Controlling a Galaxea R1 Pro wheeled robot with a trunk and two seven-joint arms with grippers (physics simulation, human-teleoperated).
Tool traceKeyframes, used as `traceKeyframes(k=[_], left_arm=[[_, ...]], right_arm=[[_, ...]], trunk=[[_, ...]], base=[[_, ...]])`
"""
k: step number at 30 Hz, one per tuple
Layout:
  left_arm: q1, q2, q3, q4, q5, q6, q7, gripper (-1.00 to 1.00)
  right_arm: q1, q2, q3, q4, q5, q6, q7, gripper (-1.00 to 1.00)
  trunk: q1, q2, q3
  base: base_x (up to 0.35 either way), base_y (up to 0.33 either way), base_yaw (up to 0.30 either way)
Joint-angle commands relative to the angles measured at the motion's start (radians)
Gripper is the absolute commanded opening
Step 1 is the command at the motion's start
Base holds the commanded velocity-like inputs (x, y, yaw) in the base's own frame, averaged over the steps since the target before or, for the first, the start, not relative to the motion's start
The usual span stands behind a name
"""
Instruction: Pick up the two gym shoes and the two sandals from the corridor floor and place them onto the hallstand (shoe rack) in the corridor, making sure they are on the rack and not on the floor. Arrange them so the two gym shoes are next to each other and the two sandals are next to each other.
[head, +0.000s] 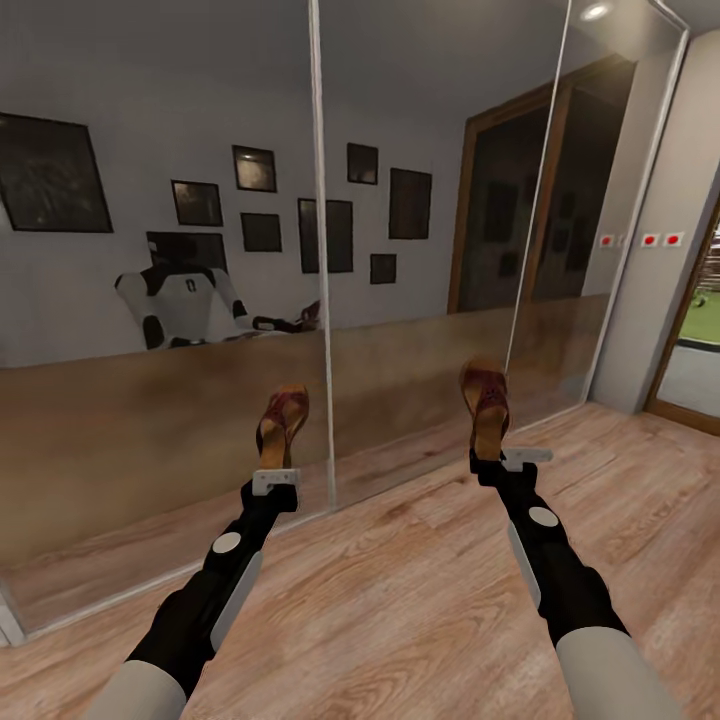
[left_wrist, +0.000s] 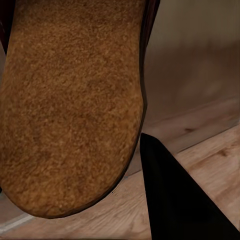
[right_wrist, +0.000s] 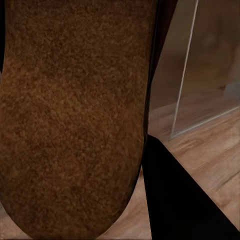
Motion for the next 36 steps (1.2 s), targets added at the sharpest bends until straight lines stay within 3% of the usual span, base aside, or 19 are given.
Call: traceKeyframes(k=[1, 21, 36], left_arm=[[-0.001, 0.000, -0.003, -0.001, 0.005, 0.005, 0.006, -1.00], [0.000, -0.001, -0.003, -0.001, 0.006, 0.005, 0.006, -1.00], [0.000, -0.001, -0.003, -0.001, 0.005, 0.005, 0.006, -1.00]], right_arm=[[0.000, 0.000, 0.000, -0.002, 0.007, 0.007, -0.002, -1.00], [0.000, 0.000, -0.001, -0.002, 0.007, 0.007, -0.002, -1.00], [0.000, 0.000, -0.001, -0.002, 0.007, 0.007, -0.002, -1.00]], trunk=[[0.000, -0.001, -0.002], [0.000, -0.001, -0.015], [0.000, -0.001, -0.026]], base=[[0.000, 0.000, 0.290], [-0.078, 0.000, 0.290], [-0.167, 0.000, 0.290]])
